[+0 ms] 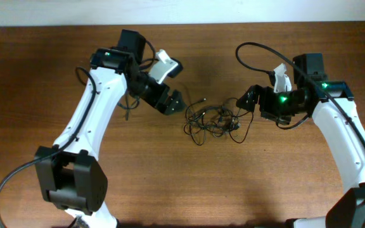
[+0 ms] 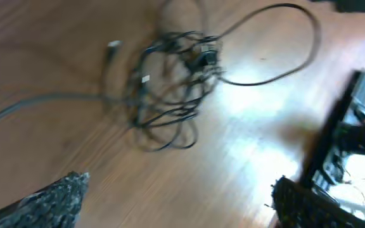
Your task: Untangle cables
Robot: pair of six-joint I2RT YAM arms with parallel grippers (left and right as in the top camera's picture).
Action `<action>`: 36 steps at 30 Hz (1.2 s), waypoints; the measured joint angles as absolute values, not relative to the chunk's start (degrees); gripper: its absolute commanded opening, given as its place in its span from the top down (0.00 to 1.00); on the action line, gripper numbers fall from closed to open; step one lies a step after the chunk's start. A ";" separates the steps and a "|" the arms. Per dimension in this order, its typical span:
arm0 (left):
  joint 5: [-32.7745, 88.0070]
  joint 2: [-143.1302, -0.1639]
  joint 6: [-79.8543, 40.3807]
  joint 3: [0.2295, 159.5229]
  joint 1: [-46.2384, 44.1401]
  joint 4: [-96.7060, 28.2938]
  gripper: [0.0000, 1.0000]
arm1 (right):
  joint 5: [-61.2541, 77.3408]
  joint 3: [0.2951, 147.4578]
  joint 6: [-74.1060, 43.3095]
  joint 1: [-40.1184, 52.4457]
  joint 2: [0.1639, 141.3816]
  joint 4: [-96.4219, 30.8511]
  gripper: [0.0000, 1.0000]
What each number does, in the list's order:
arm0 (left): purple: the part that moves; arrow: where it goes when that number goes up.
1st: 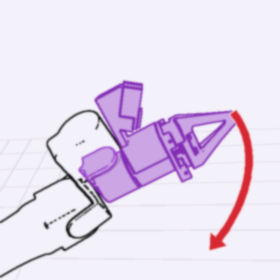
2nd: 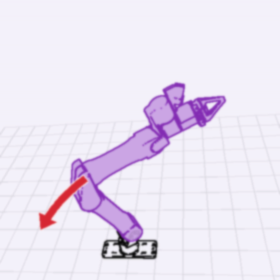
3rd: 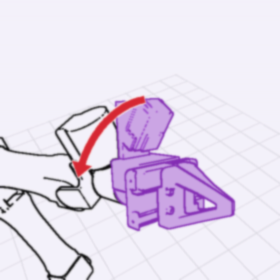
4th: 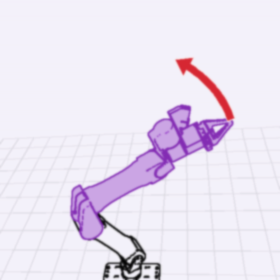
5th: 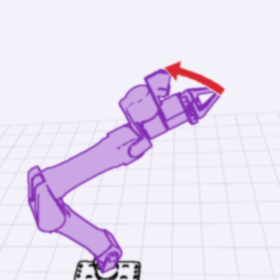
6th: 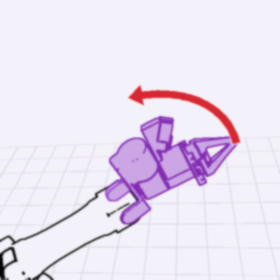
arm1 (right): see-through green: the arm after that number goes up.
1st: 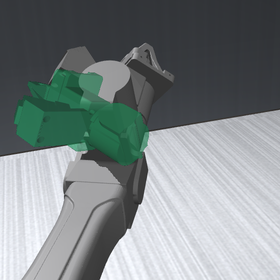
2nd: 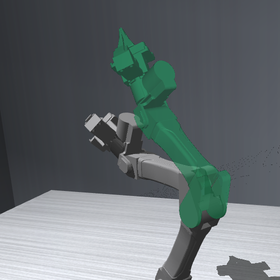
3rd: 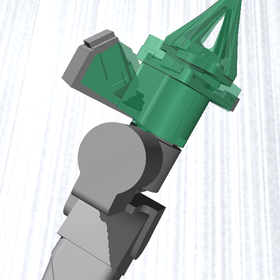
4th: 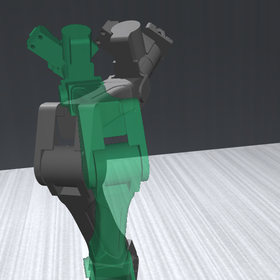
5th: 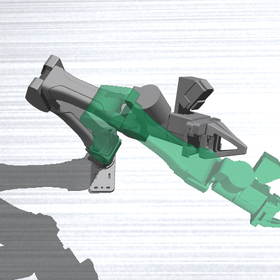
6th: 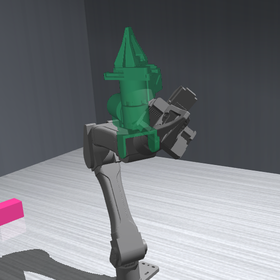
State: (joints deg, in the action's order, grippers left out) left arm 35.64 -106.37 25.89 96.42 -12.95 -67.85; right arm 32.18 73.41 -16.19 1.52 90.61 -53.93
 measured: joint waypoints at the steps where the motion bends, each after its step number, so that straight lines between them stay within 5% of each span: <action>1: 37.26 -107.15 26.98 96.42 -13.89 -67.48 0.15 | 31.55 73.41 -16.21 1.52 90.61 -53.93 0.01; 8: 40.34 -118.50 28.93 96.42 -25.06 -56.82 0.17 | 28.88 73.41 -16.10 1.52 90.61 -53.87 0.01; 13: 39.53 -122.85 28.40 96.42 -27.86 -54.63 0.32 | 28.03 73.41 -16.03 1.13 90.61 -53.71 0.01; 22: 34.22 -126.34 27.62 96.42 -28.53 -54.63 0.43 | 27.86 73.41 -16.03 -2.44 90.61 -54.24 0.01; 24: 33.21 -126.39 27.35 96.42 -29.34 -54.61 0.58 | 27.88 73.41 -15.99 -2.44 90.61 -54.26 0.01; 27: 32.25 -128.68 26.33 96.44 -30.70 -54.61 1.00 | 27.86 73.41 -16.01 -2.44 90.61 -54.37 0.01; 36: 39.51 -130.85 18.52 110.24 -27.86 -62.59 1.00 | 30.15 73.41 -16.01 -2.44 90.61 -53.87 0.05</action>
